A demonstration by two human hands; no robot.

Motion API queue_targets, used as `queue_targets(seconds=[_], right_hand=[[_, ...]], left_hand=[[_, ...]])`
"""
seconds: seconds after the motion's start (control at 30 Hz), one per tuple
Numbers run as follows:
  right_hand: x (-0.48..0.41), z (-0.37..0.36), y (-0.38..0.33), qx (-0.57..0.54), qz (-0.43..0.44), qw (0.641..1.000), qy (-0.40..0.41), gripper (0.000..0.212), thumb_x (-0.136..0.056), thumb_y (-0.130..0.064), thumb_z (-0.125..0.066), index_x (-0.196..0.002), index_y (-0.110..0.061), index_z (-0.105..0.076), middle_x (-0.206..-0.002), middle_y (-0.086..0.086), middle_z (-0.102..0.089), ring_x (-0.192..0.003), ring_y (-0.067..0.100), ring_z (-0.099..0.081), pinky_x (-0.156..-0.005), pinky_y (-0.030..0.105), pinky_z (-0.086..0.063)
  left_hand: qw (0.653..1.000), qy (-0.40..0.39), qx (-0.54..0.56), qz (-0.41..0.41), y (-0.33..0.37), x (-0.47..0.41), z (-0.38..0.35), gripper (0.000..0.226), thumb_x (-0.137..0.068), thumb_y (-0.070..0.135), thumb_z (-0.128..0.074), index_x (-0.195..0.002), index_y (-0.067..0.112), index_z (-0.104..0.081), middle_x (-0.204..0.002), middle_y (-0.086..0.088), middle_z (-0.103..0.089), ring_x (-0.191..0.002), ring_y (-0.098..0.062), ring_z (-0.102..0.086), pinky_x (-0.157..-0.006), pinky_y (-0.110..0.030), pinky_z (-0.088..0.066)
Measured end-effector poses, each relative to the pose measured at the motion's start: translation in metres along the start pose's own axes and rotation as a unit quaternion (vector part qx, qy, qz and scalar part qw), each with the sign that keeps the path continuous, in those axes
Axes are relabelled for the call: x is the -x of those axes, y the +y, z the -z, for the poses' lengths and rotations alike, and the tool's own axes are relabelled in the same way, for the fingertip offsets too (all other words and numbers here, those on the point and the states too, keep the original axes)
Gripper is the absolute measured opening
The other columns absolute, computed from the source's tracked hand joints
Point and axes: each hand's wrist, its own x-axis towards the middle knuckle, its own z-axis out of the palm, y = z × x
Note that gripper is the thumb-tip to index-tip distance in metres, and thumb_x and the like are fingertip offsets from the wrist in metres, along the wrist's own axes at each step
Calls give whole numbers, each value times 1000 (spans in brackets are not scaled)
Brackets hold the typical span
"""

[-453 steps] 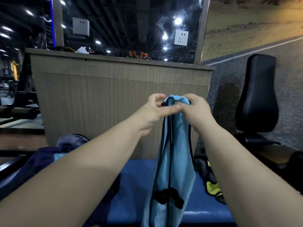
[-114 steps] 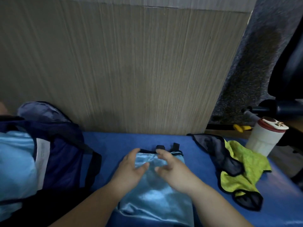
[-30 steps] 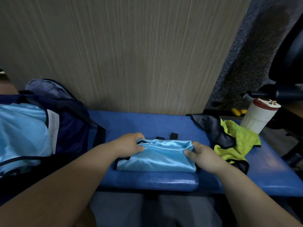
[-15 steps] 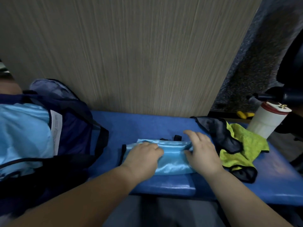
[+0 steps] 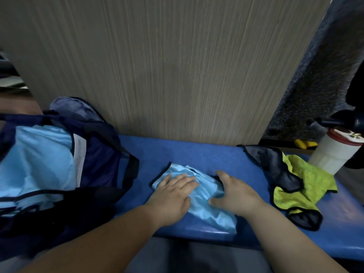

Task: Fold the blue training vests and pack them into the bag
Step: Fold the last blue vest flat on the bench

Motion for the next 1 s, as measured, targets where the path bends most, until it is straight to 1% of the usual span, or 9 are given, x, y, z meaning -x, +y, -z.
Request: queue_targets(seconds=[0.1, 0.17, 0.33, 0.47, 0.53, 0.63, 0.73, 0.93, 1.0], right_hand=[[-1, 0, -3, -35, -26, 998, -46, 58, -71, -56, -75, -118, -29, -53, -113, -10, -60, -100, 7, -57, -90, 29, -50], [-2, -2, -6, -71, -35, 996, -52, 45, -69, -57, -76, -99, -30, -57, -97, -14, -62, -87, 3, -59, -80, 26, -51], [-3, -3, -18, -54, -51, 997, 2, 33, -77, -60, -67, -87, -30, -58, -106, -7, -47, -102, 11, -48, -89, 26, -43], [-6, -3, -30, -84, -63, 994, -1, 27, -76, -40, -69, -90, -24, -52, -99, -6, -57, -86, 11, -58, -66, 24, -43], [-9, -4, -34, -150, -77, 986, -13, 32, -75, -29, -74, -98, -21, -54, -97, -5, -63, -85, 12, -62, -65, 24, -47], [-7, 1, -47, -346, -82, 933, -56, 15, -77, -8, -74, -92, -6, -69, -83, 8, -74, -72, 19, -71, -62, 30, -57], [-2, 9, -67, -514, -63, 852, -68, 9, -83, 9, -61, -86, 2, -67, -73, 18, -72, -59, 24, -68, -51, 27, -54], [-8, 9, -130, -602, 31, 798, 10, 17, -90, 4, -58, -102, -6, -65, -83, 16, -74, -70, 26, -71, -66, 37, -56], [-10, 12, -158, -617, 73, 784, 18, 21, -92, 2, -58, -105, -12, -66, -92, 15, -75, -79, 26, -72, -70, 38, -56]], left_hand=[[999, -22, 13, 22, 0, 0, 7, 61, -97, 27, -32, -154, 36, -12, -160, 22, -7, -148, -3, 7, -120, -43, 11], [998, -38, 31, 30, 3, 1, 12, 63, -95, 22, -35, -153, 37, -15, -160, 22, -11, -148, -4, 7, -119, -46, 10], [991, -58, 102, 59, 5, -2, 20, 51, -101, 29, -31, -150, 39, -24, -159, 17, -19, -148, -2, 4, -118, -46, 11], [985, -83, 135, 62, 7, -2, 23, 53, -101, 57, -22, -150, 39, -26, -159, 19, -20, -148, -4, 7, -116, -52, 15], [986, -91, 128, 63, 9, 0, 27, 54, -100, 58, -21, -151, 37, -25, -159, 20, -18, -148, -6, 8, -115, -55, 16], [983, -83, 146, 75, 10, 4, 35, 57, -100, 59, -19, -152, 34, -24, -160, 14, -21, -149, -8, 6, -115, -54, 15], [970, -58, 214, 98, 5, 10, 46, 66, -94, 63, -16, -152, 32, -25, -160, 8, -23, -149, -9, 2, -118, -48, 13], [944, 45, 296, 140, -16, 35, 97, 67, -95, 63, -20, -153, 31, -23, -161, 4, -19, -149, -11, -5, -121, -42, 0], [931, 102, 323, 139, -26, 48, 113, 82, -83, 71, -17, -153, 28, -23, -160, 3, -22, -148, -12, -11, -121, -39, -7]])
